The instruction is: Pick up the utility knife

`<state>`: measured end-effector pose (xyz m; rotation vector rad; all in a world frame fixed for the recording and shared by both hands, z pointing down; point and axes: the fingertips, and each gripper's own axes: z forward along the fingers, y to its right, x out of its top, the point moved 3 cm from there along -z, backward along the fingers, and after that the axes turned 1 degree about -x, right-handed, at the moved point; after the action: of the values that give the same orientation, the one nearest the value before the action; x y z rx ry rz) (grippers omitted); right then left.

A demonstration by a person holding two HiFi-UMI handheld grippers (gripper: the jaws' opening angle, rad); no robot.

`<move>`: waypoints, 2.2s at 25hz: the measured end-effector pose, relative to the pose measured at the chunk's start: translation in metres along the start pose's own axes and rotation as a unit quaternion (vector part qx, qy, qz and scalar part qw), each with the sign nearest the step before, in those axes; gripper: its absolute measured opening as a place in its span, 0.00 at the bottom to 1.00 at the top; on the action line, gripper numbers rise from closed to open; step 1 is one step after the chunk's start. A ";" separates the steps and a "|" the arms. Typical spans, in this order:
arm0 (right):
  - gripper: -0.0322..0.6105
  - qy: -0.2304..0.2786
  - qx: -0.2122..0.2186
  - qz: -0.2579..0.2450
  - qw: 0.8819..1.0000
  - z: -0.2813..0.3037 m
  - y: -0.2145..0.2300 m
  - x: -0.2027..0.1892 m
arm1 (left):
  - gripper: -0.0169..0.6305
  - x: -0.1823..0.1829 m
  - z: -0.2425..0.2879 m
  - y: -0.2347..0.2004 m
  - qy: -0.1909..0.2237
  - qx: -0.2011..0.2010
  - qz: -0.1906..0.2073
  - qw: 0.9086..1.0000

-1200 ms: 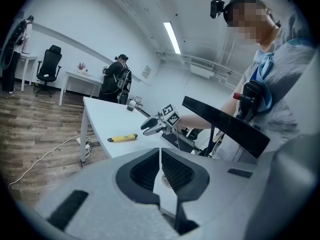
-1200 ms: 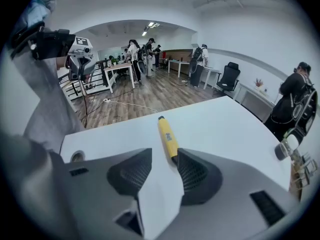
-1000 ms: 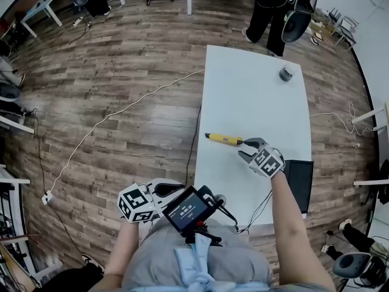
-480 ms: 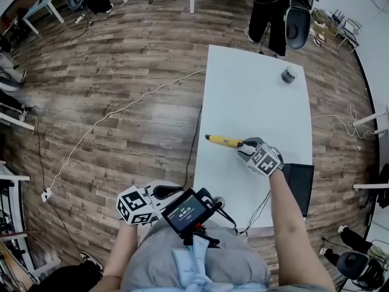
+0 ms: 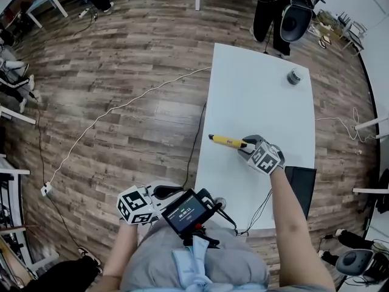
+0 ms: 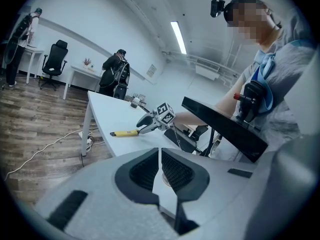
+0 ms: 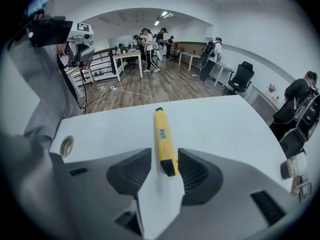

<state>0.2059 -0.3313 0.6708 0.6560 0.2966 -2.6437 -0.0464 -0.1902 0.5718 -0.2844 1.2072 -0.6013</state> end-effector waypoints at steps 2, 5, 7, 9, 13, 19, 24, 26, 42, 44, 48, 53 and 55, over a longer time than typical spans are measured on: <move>0.27 0.000 0.001 -0.006 1.000 0.002 0.001 0.005 | 0.05 0.000 -0.001 -0.001 0.001 0.000 -0.002 1.000; 0.27 -0.004 0.006 -0.017 1.000 0.006 0.002 0.009 | 0.05 0.000 -0.001 -0.002 0.002 0.001 -0.005 1.000; 0.27 -0.005 0.008 -0.022 1.000 0.008 0.001 0.012 | 0.05 -0.001 -0.002 -0.002 0.003 0.001 -0.007 1.000; 0.27 -0.005 0.010 -0.026 1.000 0.011 0.000 0.016 | 0.05 -0.003 -0.004 -0.003 0.004 0.003 -0.008 1.000; 0.27 -0.007 0.016 -0.030 0.999 0.017 -0.001 0.019 | 0.05 -0.005 -0.005 -0.003 0.008 0.004 -0.013 1.000; 0.27 -0.006 0.022 -0.034 0.999 0.026 -0.003 0.027 | 0.05 -0.008 -0.010 -0.003 0.013 0.008 -0.021 1.000; 0.27 -0.015 0.029 -0.044 0.998 0.035 -0.003 0.030 | 0.05 -0.010 -0.012 -0.004 0.016 0.013 -0.026 0.999; 0.27 -0.019 0.033 -0.046 0.998 0.039 -0.004 0.031 | 0.05 -0.012 -0.014 -0.005 0.017 0.015 -0.029 0.999; 0.27 -0.045 0.054 -0.054 0.996 0.052 -0.002 0.033 | 0.05 -0.014 -0.017 -0.011 0.020 0.016 -0.038 0.999; 0.26 -0.048 0.056 -0.052 0.996 0.052 -0.003 0.033 | 0.05 -0.014 -0.017 -0.011 0.021 0.015 -0.037 0.999; 0.25 -0.061 0.060 -0.050 0.995 0.054 -0.004 0.033 | 0.05 -0.015 -0.016 -0.010 0.022 0.013 -0.036 0.999; 0.25 -0.068 0.064 -0.023 0.995 0.054 -0.001 0.030 | 0.05 -0.012 -0.014 -0.009 0.027 0.011 -0.035 0.999; 0.25 -0.067 0.061 -0.018 0.996 0.054 -0.002 0.030 | 0.05 -0.013 -0.015 -0.007 0.028 0.011 -0.033 0.999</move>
<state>0.1594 -0.3554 0.7034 0.5125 0.1113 -2.7405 -0.0651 -0.1872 0.5805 -0.2911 1.2480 -0.6844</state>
